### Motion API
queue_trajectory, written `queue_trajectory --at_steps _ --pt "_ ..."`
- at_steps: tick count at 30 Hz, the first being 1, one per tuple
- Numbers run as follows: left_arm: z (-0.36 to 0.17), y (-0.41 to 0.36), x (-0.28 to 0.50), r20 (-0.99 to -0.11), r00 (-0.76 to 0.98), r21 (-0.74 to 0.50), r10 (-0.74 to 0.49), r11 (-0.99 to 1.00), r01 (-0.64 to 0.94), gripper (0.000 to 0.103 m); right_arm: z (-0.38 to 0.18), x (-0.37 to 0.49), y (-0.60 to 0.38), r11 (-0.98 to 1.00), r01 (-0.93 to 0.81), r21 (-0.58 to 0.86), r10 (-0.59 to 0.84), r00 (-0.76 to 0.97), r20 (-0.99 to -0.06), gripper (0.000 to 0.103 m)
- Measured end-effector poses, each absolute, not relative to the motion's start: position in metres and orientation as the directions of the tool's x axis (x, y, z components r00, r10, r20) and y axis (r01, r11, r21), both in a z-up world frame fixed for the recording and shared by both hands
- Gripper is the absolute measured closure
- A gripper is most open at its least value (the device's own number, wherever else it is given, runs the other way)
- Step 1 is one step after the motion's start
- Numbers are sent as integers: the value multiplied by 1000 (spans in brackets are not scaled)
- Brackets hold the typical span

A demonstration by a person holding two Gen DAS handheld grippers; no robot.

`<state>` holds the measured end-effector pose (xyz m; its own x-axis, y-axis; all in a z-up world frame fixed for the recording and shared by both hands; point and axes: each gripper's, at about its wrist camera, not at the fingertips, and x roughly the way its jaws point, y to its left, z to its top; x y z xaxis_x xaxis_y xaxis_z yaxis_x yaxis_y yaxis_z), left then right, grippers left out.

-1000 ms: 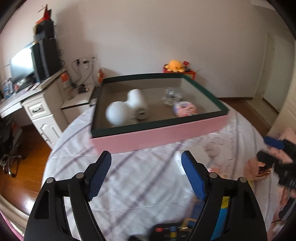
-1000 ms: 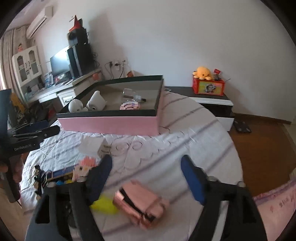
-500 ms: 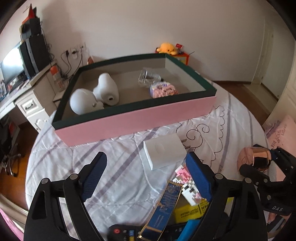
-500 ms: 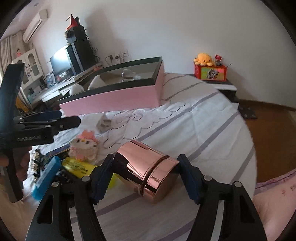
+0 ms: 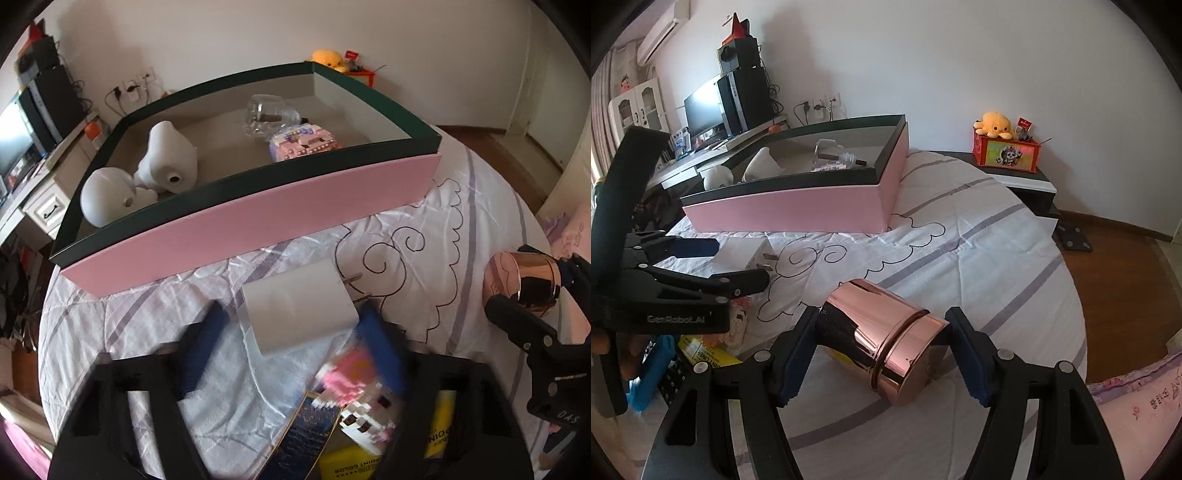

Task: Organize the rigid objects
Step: 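Lift the white charger and rose-gold jar and carry both toward the pink box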

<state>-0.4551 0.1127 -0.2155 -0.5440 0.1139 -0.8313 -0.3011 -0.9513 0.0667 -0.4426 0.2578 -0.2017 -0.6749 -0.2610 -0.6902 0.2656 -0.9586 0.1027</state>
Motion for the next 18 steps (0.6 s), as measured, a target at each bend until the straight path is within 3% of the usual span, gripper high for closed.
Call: queue_trajectory --at_steps 18 --pt "-173 61 -410 -728 -680 71 86 -977 -200 47 -174 -431 236 -953 294 71 -269 -716 -644 33"
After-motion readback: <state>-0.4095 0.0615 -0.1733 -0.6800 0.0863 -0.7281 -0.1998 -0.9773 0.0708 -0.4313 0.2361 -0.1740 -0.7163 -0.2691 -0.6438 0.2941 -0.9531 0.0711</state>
